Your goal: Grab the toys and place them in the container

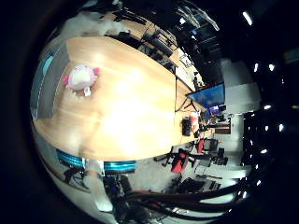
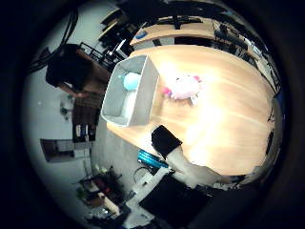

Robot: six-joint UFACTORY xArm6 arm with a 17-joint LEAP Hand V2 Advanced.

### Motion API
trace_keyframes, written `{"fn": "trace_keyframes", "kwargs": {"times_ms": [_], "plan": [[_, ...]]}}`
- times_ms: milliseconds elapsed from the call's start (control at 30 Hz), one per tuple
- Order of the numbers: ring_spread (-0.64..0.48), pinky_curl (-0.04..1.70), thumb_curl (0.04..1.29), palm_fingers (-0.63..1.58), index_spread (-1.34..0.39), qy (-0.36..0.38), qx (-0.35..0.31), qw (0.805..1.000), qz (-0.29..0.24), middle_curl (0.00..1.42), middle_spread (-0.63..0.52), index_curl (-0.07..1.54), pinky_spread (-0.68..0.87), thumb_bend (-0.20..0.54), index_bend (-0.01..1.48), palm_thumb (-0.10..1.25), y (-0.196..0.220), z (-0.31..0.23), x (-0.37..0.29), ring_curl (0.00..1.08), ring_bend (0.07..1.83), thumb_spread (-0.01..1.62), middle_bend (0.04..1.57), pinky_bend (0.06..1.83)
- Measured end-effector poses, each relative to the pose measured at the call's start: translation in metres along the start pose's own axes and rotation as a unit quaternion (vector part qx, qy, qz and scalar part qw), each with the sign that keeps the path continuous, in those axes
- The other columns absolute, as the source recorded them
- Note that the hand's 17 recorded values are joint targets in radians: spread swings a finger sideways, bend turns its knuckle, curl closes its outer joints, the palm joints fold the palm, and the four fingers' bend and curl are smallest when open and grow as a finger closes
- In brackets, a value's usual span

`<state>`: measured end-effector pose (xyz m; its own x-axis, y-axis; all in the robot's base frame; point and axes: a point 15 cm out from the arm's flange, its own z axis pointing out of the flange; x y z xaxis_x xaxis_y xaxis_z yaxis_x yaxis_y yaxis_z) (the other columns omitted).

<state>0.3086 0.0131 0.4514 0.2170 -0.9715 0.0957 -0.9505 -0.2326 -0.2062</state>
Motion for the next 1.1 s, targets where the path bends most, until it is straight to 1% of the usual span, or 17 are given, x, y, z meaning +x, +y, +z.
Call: {"fn": "trace_keyframes", "kwargs": {"times_ms": [233,367,567,733,900,1100], "plan": [[-0.05,0.15,0.27,0.31,-0.42,0.000,-0.002,1.000,-0.002,0.40,-0.09,0.31,0.40,-0.027,0.17,0.31,-0.001,0.002,-0.001,0.26,0.70,1.00,0.26,0.94],[-0.05,0.14,0.28,0.31,-0.42,-0.003,-0.016,1.000,-0.003,0.40,-0.10,0.31,0.39,-0.026,0.17,0.32,-0.005,0.012,-0.001,0.26,0.71,0.99,0.27,0.95],[-0.07,0.14,0.28,0.33,-0.42,-0.014,-0.033,0.999,-0.012,0.39,-0.10,0.30,0.32,-0.027,0.16,0.32,-0.033,0.031,-0.011,0.25,0.74,0.99,0.26,1.03],[-0.07,0.13,0.28,0.32,-0.42,-0.027,-0.060,0.998,-0.016,0.39,-0.10,0.30,0.26,-0.027,0.17,0.33,-0.059,0.063,-0.020,0.25,0.75,0.99,0.26,1.07],[-0.07,0.12,0.28,0.31,-0.42,-0.029,-0.066,0.997,-0.014,0.39,-0.10,0.30,0.23,-0.027,0.17,0.33,-0.088,0.095,-0.024,0.25,0.76,0.99,0.27,1.09],[-0.08,0.10,0.28,0.29,-0.41,-0.031,-0.086,0.996,-0.015,0.39,-0.10,0.31,0.22,-0.027,0.17,0.33,-0.106,0.144,-0.026,0.24,0.77,0.99,0.27,1.10]]}}
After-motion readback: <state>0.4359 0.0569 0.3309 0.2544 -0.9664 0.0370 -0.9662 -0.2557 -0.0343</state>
